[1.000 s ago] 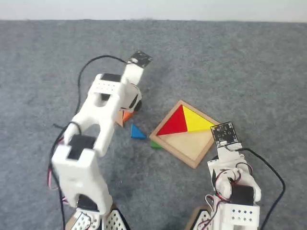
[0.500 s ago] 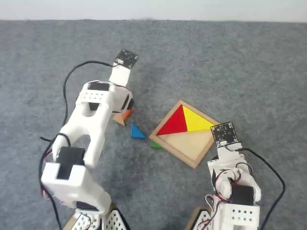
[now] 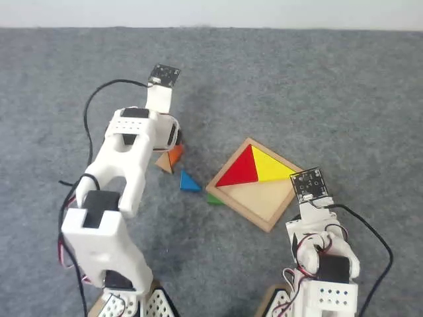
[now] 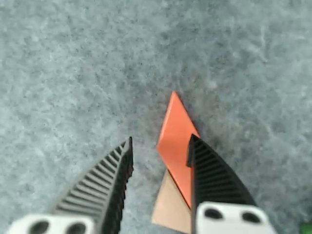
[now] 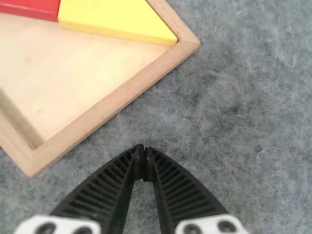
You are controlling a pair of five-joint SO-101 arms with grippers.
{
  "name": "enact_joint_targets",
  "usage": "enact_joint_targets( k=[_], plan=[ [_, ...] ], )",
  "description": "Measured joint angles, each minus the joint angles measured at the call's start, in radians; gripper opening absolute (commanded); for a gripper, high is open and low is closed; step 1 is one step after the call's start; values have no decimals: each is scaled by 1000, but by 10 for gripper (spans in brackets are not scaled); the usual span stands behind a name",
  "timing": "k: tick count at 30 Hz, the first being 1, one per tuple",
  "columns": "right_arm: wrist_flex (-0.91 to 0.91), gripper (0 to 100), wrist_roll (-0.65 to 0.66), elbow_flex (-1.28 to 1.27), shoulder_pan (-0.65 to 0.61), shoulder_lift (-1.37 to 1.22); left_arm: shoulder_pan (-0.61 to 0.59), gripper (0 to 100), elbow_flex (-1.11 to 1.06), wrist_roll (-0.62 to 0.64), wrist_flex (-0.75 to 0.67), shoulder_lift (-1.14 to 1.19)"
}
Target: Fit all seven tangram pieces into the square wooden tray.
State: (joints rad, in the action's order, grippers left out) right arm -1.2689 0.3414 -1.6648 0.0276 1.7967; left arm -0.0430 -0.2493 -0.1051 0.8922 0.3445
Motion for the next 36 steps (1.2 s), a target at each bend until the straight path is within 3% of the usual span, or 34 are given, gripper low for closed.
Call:
enact_joint_targets(
  k=[17, 22, 29, 36],
  plan=[
    [0, 8, 0, 0, 0, 0, 104, 164, 25, 5, 181, 17],
    [0, 8, 0, 0, 0, 0, 192, 136, 8, -40, 186, 17],
    [0, 8, 0, 0, 0, 0, 218, 134, 2, -64, 176, 5],
    [0, 8, 0, 0, 0, 0, 247, 194, -187, -110, 86, -244]
  ],
)
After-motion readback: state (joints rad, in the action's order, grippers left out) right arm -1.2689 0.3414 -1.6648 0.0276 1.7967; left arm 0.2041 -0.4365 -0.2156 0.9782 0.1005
